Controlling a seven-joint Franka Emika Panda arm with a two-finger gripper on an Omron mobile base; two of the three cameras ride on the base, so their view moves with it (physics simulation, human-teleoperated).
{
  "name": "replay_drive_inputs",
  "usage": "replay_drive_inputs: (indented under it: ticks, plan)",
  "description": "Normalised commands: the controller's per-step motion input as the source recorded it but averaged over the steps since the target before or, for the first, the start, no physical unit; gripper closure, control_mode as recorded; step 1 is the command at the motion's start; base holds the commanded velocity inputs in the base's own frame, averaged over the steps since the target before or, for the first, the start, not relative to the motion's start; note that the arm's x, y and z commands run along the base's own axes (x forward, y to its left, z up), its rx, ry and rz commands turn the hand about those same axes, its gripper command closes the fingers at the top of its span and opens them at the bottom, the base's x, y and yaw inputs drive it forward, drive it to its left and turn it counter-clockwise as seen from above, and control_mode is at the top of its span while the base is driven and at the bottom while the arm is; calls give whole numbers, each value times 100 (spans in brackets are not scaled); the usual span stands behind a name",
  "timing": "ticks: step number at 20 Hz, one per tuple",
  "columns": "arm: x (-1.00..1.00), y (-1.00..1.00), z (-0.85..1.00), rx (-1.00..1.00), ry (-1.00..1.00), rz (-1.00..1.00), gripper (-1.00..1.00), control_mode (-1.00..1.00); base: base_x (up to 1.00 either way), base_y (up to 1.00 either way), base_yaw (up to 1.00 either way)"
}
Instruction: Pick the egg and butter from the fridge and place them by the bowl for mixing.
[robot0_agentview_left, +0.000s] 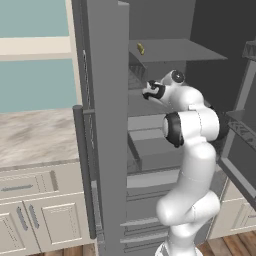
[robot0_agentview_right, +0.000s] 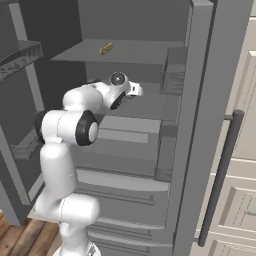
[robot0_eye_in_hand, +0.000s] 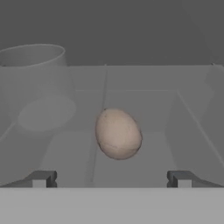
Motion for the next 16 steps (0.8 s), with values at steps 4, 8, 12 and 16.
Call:
replay_drive_inputs:
  ticks: [4, 8, 12, 16]
  plan:
    - [43, 0, -11, 0, 0, 0, -100, -100, 0, 0, 0]
    - [39, -4, -8, 0, 0, 0, -100, -100, 0, 0, 0]
    - [30, -10, -14, 1, 0, 0, -100, -100, 0, 0, 0]
    - [19, -3, -13, 0, 0, 0, -100, -100, 0, 0, 0]
